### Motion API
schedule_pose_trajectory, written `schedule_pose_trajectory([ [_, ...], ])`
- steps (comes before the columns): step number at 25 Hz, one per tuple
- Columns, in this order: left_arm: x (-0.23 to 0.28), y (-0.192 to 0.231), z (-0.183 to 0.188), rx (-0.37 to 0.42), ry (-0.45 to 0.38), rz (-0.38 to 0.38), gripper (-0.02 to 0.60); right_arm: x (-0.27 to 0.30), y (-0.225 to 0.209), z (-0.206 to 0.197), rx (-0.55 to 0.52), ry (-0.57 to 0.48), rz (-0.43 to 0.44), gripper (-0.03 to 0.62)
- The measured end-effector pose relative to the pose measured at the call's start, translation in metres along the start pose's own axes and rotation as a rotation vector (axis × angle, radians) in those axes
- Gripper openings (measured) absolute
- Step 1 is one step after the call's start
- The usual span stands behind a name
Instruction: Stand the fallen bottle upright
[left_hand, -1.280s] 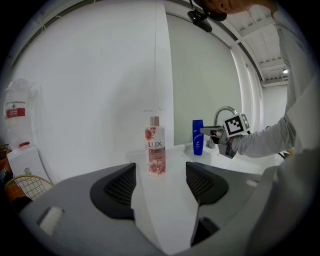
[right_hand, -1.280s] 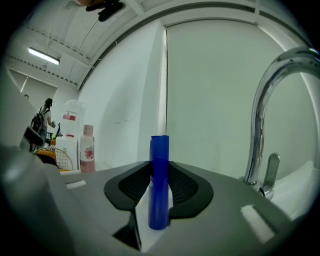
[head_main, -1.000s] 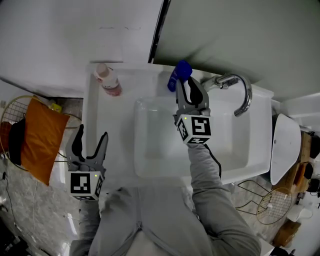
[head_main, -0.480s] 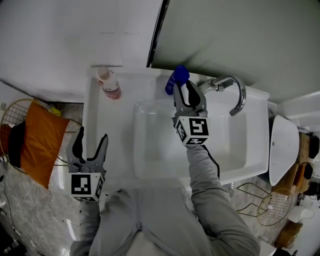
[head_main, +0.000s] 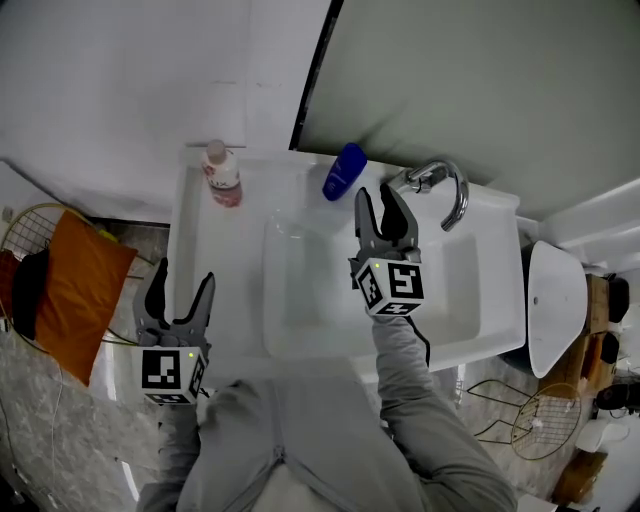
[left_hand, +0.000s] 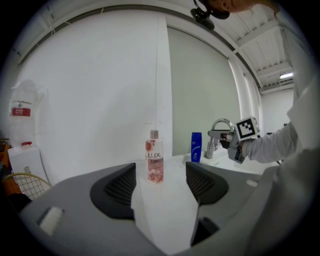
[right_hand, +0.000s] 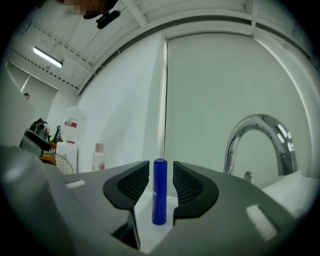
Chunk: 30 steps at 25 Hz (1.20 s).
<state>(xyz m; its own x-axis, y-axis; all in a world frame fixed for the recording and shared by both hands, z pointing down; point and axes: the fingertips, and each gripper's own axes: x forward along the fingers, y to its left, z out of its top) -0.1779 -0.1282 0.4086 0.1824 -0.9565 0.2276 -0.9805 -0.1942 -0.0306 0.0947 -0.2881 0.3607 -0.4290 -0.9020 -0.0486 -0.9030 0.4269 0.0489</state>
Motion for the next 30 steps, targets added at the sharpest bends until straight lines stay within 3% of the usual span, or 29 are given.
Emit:
schedule_pose_trajectory([
  [10, -0.038, -0.015, 0.014, 0.007, -0.053, -0.031, 0.339, -0.086, 0.028, 0.043, 0.100, -0.091, 0.005, 0.130],
  [22, -0.067, -0.058, 0.008, 0.003, -0.056, -0.074, 0.339, -0.161, 0.050, 0.020, 0.122, -0.012, 0.019, 0.130],
  [30, -0.090, -0.084, 0.007, 0.008, -0.050, -0.057, 0.339, -0.194, 0.046, 0.007, 0.111, 0.037, 0.039, 0.130],
])
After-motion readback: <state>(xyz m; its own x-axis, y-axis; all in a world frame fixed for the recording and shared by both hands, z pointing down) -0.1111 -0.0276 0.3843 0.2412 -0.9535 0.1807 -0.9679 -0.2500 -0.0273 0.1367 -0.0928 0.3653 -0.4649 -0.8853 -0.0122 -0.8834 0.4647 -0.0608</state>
